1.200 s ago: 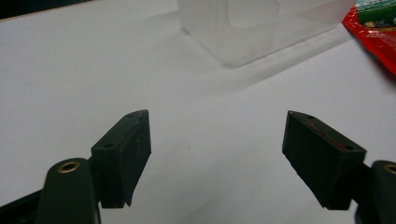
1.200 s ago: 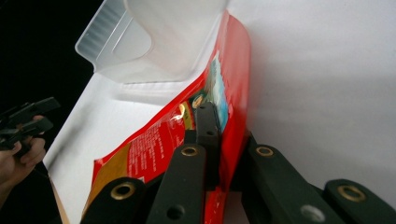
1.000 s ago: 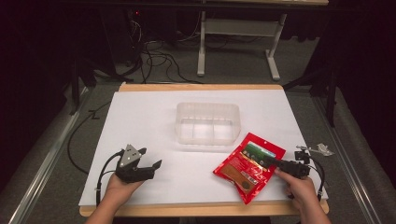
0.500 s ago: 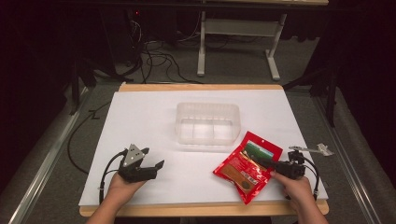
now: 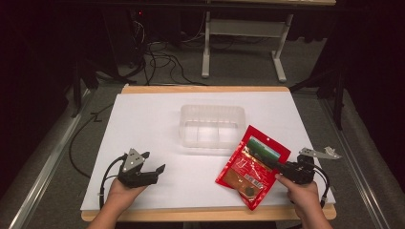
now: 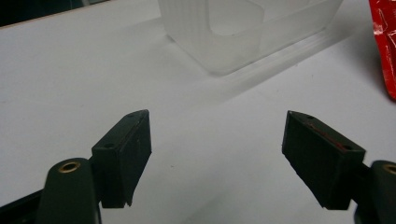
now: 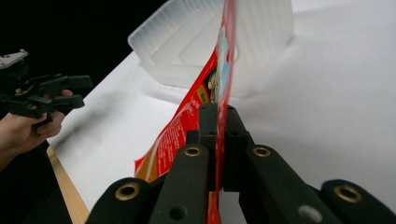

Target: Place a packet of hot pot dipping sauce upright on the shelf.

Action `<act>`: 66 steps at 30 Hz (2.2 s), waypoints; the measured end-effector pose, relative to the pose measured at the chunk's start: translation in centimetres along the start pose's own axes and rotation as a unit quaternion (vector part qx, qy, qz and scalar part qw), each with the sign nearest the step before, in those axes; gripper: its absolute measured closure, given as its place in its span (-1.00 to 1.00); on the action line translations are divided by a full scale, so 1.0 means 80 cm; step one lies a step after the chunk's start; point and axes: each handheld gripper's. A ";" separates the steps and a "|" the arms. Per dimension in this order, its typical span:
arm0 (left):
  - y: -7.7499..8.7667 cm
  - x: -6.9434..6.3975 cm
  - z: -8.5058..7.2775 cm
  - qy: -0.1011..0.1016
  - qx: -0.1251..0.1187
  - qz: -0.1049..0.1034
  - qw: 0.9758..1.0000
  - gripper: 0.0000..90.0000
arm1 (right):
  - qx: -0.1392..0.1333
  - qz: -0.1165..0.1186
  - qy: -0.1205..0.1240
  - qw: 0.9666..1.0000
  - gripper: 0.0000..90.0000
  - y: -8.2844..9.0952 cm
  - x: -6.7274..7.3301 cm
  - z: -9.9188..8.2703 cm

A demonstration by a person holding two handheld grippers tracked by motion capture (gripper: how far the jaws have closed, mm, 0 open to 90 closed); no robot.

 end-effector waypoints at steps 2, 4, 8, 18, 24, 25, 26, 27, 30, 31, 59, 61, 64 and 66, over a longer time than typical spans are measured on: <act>0.000 0.001 0.000 0.002 -0.001 0.000 1.000 -0.45 | -0.010 0.000 0.018 1.000 1.00 0.002 0.009 0.003; 0.000 0.001 0.000 0.001 0.000 0.000 1.000 -0.45 | -0.014 0.001 0.026 1.000 1.00 0.003 0.013 0.005; 0.001 0.002 0.001 0.002 -0.001 0.003 1.000 -0.45 | -0.033 0.003 0.047 0.998 1.00 0.007 0.031 0.010; 0.007 0.006 0.001 0.002 -0.007 0.008 1.000 -0.45 | -0.078 -0.012 0.116 0.990 1.00 0.025 0.073 0.028; 0.009 0.008 0.001 0.004 -0.008 0.009 1.000 -0.46 | -0.111 -0.023 0.124 0.986 1.00 0.034 0.078 0.036; 0.010 0.008 0.001 0.003 -0.008 0.010 1.000 -0.46 | -0.111 -0.023 0.124 0.986 1.00 0.034 0.078 0.036; 0.010 0.009 0.001 0.001 -0.007 0.010 1.000 -0.45 | -0.117 -0.027 0.124 0.985 1.00 0.034 0.078 0.037; 0.010 0.009 0.001 0.002 -0.009 0.009 1.000 -0.45 | -0.120 -0.029 0.125 0.984 1.00 0.034 0.078 0.038; 0.010 0.008 0.001 0.004 -0.010 0.008 1.000 -0.45 | -0.125 -0.034 0.123 0.984 1.00 0.035 0.080 0.039; 0.011 0.008 0.001 0.000 -0.009 0.009 1.000 -0.45 | -0.133 -0.037 0.121 0.983 1.00 0.034 0.082 0.040; 0.014 0.006 -0.001 -0.011 -0.006 -0.006 1.000 -0.45 | -0.154 -0.114 0.131 0.973 1.00 -0.012 0.119 0.126; 0.014 0.006 -0.001 -0.010 -0.006 -0.007 1.000 -0.46 | -0.156 -0.126 0.130 0.971 1.00 -0.025 0.117 0.137; 0.014 0.006 -0.001 -0.010 -0.006 -0.007 1.000 -0.46 | -0.156 -0.130 0.128 0.971 1.00 -0.034 0.113 0.144; 0.014 0.006 -0.001 -0.011 -0.006 -0.006 1.000 -0.46 | -0.157 -0.137 0.128 0.970 1.00 -0.043 0.108 0.150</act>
Point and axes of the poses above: each handheld gripper's, and its own axes: y roughly backward along the jaws, z roughly out of its top, x roughly to its left, and after that the axes turned 5 degrees about x, right-handed
